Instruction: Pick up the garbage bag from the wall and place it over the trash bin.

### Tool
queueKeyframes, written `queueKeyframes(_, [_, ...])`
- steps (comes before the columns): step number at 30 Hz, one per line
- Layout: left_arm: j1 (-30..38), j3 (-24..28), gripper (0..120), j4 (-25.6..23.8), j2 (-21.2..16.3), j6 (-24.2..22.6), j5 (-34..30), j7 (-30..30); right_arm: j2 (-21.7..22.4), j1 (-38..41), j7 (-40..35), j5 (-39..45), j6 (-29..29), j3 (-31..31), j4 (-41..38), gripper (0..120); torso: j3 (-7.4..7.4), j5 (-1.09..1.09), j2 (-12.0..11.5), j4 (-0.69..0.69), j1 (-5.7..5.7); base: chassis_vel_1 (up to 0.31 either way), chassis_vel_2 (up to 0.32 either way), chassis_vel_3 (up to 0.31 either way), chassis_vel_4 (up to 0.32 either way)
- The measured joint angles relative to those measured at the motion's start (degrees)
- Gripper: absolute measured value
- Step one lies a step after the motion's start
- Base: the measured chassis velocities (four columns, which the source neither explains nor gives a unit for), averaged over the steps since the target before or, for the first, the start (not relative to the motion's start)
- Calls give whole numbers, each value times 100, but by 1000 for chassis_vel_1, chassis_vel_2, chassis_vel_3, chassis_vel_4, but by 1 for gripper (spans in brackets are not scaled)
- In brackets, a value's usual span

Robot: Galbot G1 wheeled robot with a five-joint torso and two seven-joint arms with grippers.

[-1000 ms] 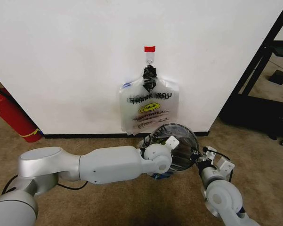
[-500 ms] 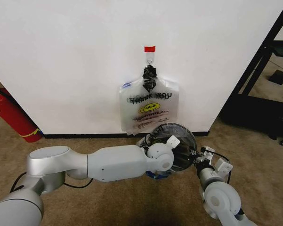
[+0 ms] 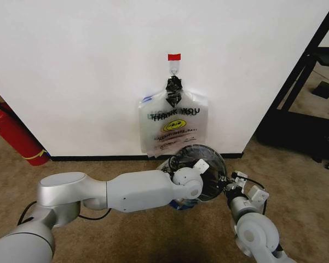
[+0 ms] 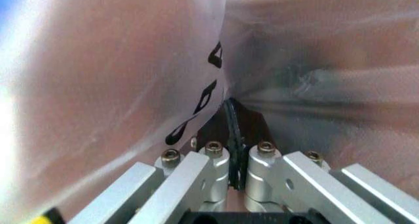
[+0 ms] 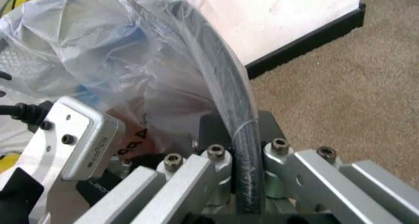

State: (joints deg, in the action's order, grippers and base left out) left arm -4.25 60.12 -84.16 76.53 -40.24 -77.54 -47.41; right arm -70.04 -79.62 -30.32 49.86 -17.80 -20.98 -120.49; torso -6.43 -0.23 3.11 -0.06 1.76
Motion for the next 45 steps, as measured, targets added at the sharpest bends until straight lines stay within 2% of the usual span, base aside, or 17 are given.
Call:
queueKeyframes(13, [-101, -59, 0, 46, 16, -116, 115, 7, 5, -17, 2, 1, 2, 51, -30, 0, 0, 0, 0, 0, 0, 0, 0, 0, 0])
queueKeyframes(19, [-125, -110, 25, 38, 30, -186, 111, -56, 11, -10, 18, 3, 2, 54, -30, 0, 0, 0, 0, 0, 0, 0, 0, 0, 0])
queueKeyframes(20, [-125, -110, 25, 38, 30, -186, 111, -56, 11, -10, 18, 3, 2, 54, -30, 0, 0, 0, 0, 0, 0, 0, 0, 0, 0])
queueKeyframes(26, [-133, -180, 50, 45, 87, -193, 94, -62, 17, 0, 24, 3, 4, 73, -29, 0, 0, 0, 0, 0, 0, 0, 0, 0, 0])
queueKeyframes(27, [-133, -180, 50, 45, 87, -193, 94, -62, 17, 0, 24, 3, 4, 73, -29, 0, 0, 0, 0, 0, 0, 0, 0, 0, 0])
queueKeyframes(29, [-133, -186, 58, 42, 90, -194, 88, -63, 23, 0, 24, 3, 4, 69, -27, 0, 0, 0, 0, 0, 0, 0, 0, 0, 0])
queueKeyframes(34, [-134, -190, 79, -60, 81, -195, 32, -114, 25, -5, 26, 0, 4, 56, 5, 0, 0, 0, 0, 0, 0, 0, 0, 0, 0])
queueKeyframes(35, [-134, -190, 79, -60, 81, -195, 32, -114, 25, -5, 26, 0, 4, 56, 5, 0, 0, 0, 0, 0, 0, 0, 0, 0, 0])
queueKeyframes(39, [-134, -190, 95, -144, 70, -195, -12, -154, 19, 6, 27, -2, 4, 61, 7, 0, 0, 0, 0, 0, 0, 0, 0, 0, 0])
queueKeyframes(45, [-137, -190, 100, -114, 109, -195, -23, -163, 11, 11, 27, -3, 2, 72, 1, 0, 0, 0, 0, 0, 0, 0, 0, 0, 0])
